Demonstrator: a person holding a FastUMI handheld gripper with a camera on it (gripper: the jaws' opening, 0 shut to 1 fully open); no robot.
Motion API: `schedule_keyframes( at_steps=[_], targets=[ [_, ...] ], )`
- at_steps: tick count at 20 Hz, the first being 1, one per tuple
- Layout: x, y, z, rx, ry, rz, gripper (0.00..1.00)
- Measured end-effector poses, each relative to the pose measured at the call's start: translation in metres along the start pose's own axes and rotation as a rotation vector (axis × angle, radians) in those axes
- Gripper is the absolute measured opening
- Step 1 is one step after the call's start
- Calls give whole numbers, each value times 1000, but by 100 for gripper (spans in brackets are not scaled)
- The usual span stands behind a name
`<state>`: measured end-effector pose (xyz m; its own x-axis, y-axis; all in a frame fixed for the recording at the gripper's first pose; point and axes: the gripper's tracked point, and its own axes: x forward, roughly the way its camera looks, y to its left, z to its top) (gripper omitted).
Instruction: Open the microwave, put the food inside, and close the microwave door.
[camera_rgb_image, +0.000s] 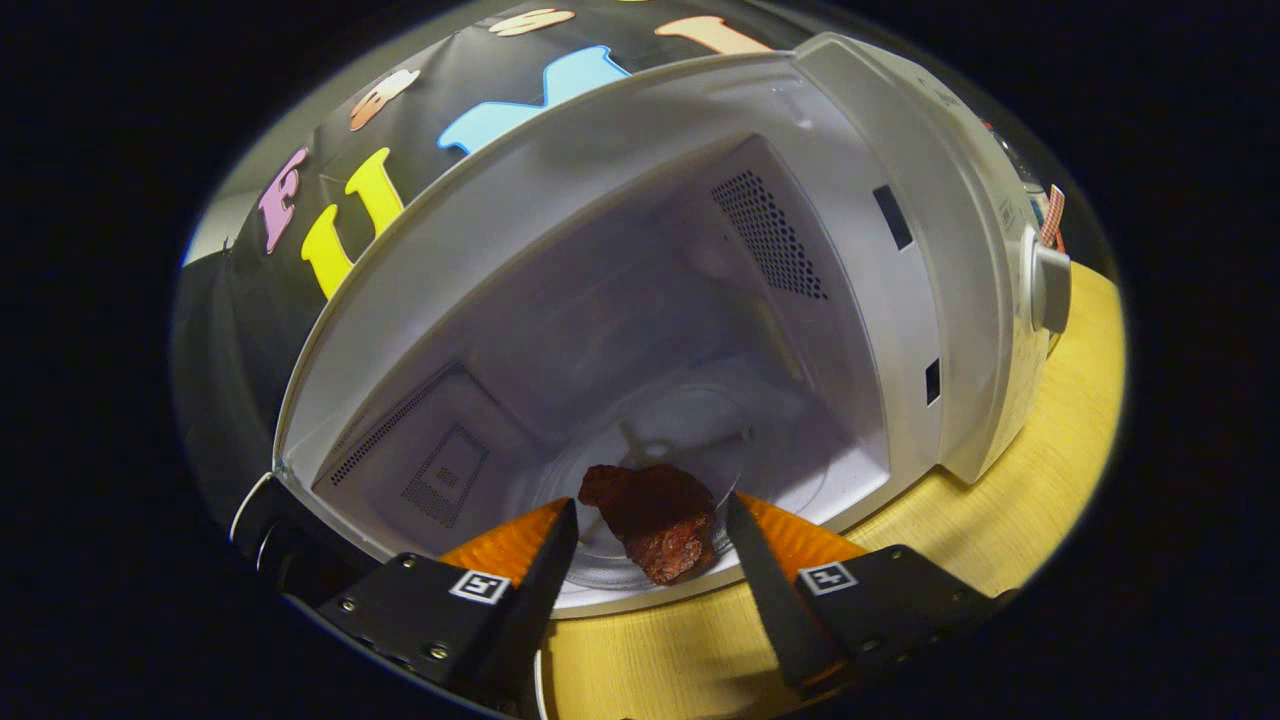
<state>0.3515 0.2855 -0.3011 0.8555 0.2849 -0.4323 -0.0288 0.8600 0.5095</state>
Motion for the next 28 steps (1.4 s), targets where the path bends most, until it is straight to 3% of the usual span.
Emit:
schedule_keyframes(
  at_steps=[1,8,19,28],
  targets=[
    [-4,-1,8,-42,-31,-13,97],
    [-45,15,17,-156,-42,19,97],
    [-185,62,69,-335,-185,91,97],
    [-285,133,51,-445,-216,258,97]
  ],
)
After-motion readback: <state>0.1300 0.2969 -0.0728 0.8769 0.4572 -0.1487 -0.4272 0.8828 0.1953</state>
